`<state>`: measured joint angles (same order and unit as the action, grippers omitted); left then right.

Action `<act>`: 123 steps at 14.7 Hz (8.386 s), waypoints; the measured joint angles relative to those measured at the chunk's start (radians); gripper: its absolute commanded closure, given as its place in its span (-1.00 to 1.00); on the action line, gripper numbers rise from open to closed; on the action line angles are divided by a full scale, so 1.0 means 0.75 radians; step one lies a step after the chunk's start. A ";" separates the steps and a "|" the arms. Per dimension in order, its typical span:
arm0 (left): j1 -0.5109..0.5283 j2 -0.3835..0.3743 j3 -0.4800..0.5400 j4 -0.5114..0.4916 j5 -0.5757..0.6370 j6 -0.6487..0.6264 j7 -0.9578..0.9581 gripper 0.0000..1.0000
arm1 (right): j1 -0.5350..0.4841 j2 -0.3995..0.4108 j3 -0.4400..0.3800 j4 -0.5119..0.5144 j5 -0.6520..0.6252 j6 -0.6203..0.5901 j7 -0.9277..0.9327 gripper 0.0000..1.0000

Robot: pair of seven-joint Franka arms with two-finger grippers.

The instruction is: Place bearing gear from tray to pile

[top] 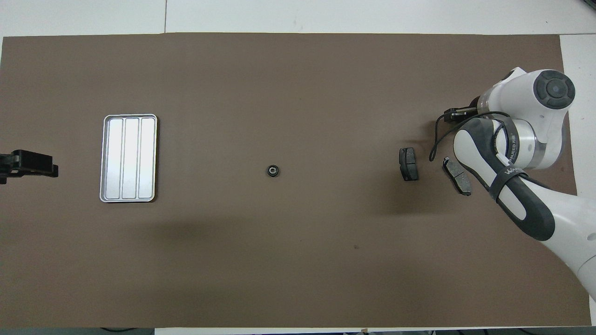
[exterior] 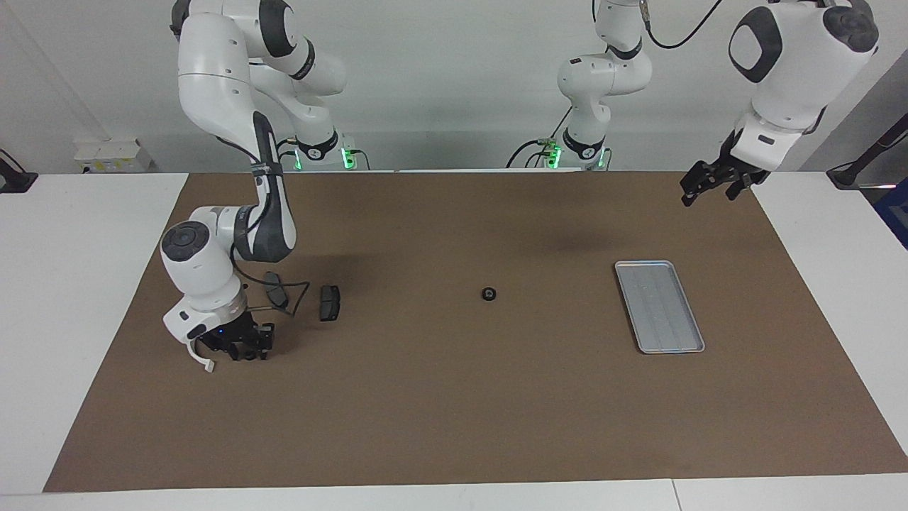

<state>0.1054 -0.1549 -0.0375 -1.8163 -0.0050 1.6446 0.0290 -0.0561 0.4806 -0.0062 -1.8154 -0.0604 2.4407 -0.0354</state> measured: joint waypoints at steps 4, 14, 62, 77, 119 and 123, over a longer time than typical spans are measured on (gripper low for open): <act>0.005 -0.040 -0.028 0.061 -0.007 -0.026 0.022 -1.00 | 0.042 -0.048 0.002 0.016 -0.001 -0.064 0.000 -1.00; -0.125 0.175 -0.108 0.352 -0.023 -0.121 0.023 -1.00 | 0.392 -0.356 0.015 0.108 0.001 -0.587 0.600 -1.00; -0.152 0.211 -0.074 0.274 -0.018 -0.106 0.020 -1.00 | 0.827 0.287 0.262 0.480 -0.183 -0.397 1.670 -0.62; -0.152 0.201 -0.075 0.274 -0.018 -0.100 0.020 -1.00 | 0.831 0.271 0.261 0.486 -0.183 -0.413 1.677 1.00; -0.152 0.201 -0.075 0.274 -0.018 -0.099 0.020 -1.00 | -0.053 0.112 0.266 0.177 -0.121 -0.139 0.194 1.00; -0.152 0.201 -0.075 0.274 -0.018 -0.099 0.020 -1.00 | -0.052 0.112 0.267 0.175 -0.120 -0.139 0.201 -1.00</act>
<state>-0.0089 -0.0040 -0.0936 -1.6106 -0.0186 1.5703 0.0440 -0.0951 0.5645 0.1944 -1.6839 -0.1503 2.3364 0.1153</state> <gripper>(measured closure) 0.000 0.604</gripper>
